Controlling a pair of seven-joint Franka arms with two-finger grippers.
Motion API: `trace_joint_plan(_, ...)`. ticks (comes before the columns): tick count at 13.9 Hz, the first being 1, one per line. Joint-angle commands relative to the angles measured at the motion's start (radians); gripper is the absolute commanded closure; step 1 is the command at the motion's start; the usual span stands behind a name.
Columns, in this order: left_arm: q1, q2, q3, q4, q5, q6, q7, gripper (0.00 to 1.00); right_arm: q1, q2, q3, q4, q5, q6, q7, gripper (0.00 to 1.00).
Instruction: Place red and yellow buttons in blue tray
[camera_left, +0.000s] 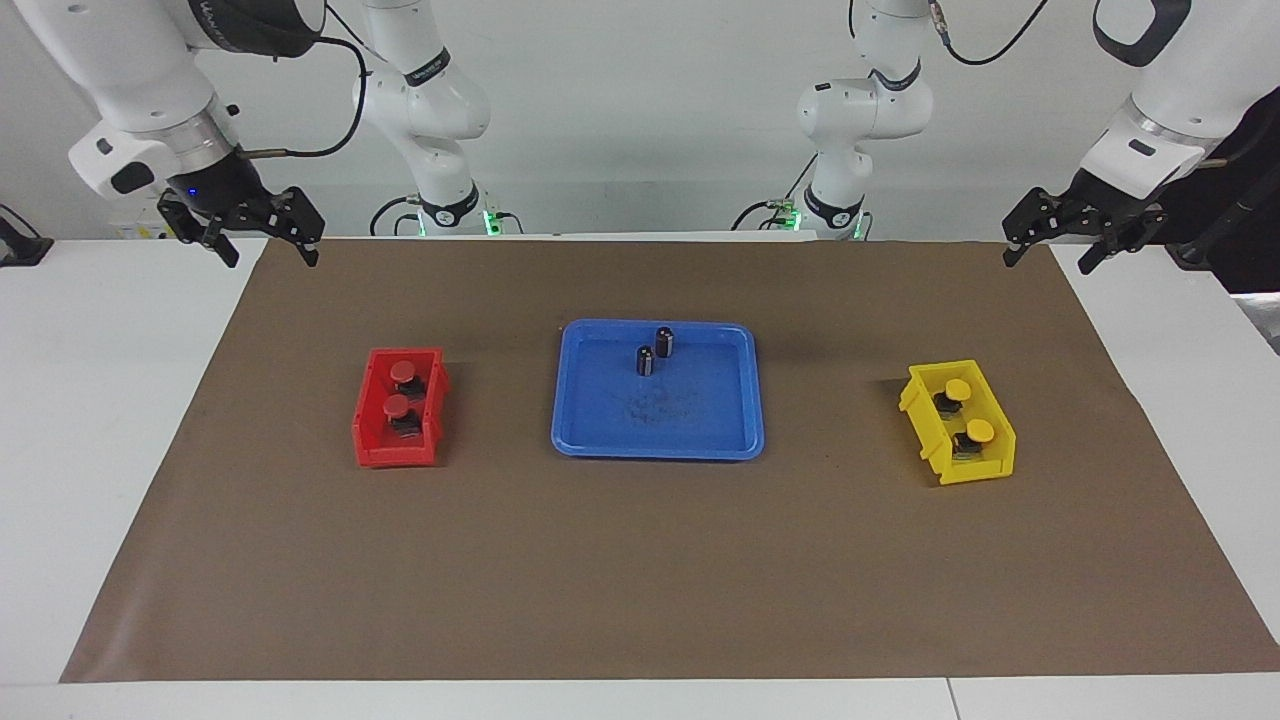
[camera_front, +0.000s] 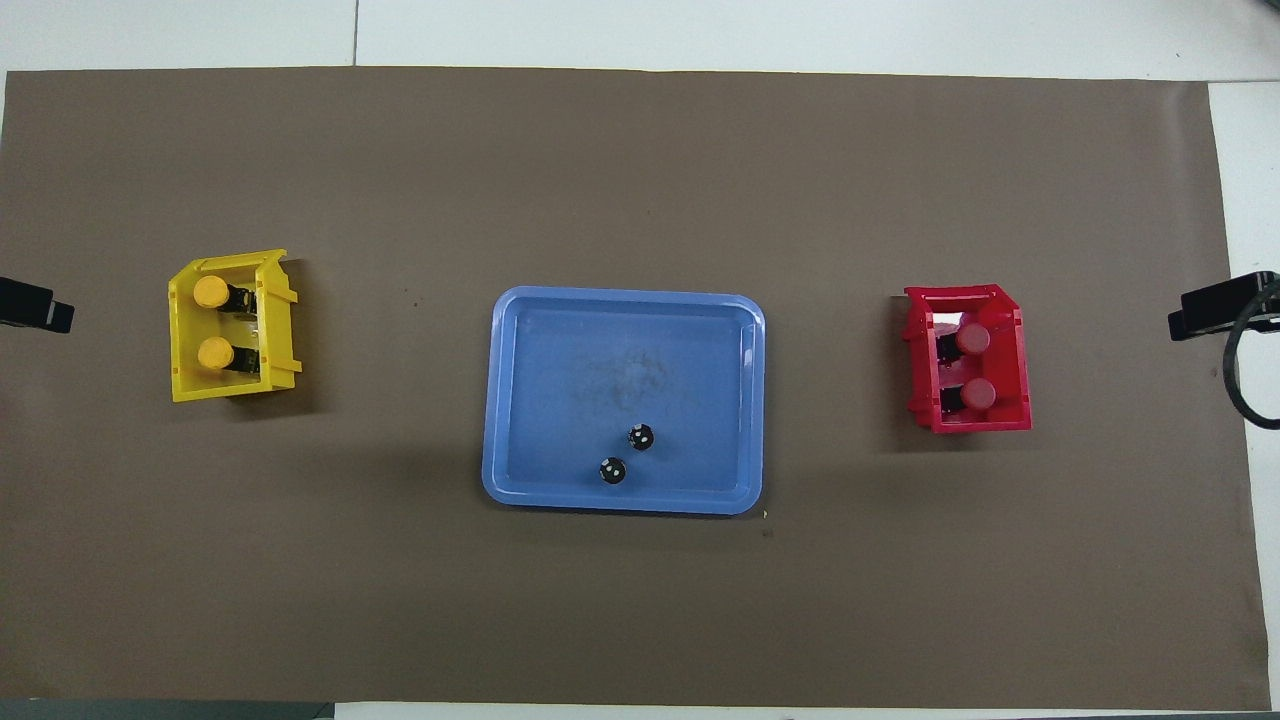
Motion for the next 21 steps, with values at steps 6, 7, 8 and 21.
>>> trace_joint_plan(6,-0.009,-0.022,0.009,-0.025,0.014,-0.004,0.001,0.0,-0.002,0.005,0.002,0.002,-0.001,0.01,-0.014,0.0)
trace_joint_plan(7,-0.009,-0.022,0.009,-0.023,0.014,-0.004,0.001,0.0,-0.002,0.003,0.002,0.0,-0.001,0.01,-0.012,0.0)
trace_joint_plan(8,-0.009,-0.022,0.009,-0.023,0.014,-0.004,0.001,0.0,-0.002,0.003,0.002,-0.001,-0.001,0.01,-0.012,0.0)
trace_joint_plan(21,-0.009,-0.022,0.009,-0.025,0.014,-0.004,0.001,0.0,0.102,-0.006,0.005,-0.175,0.01,0.3,0.148,0.0)
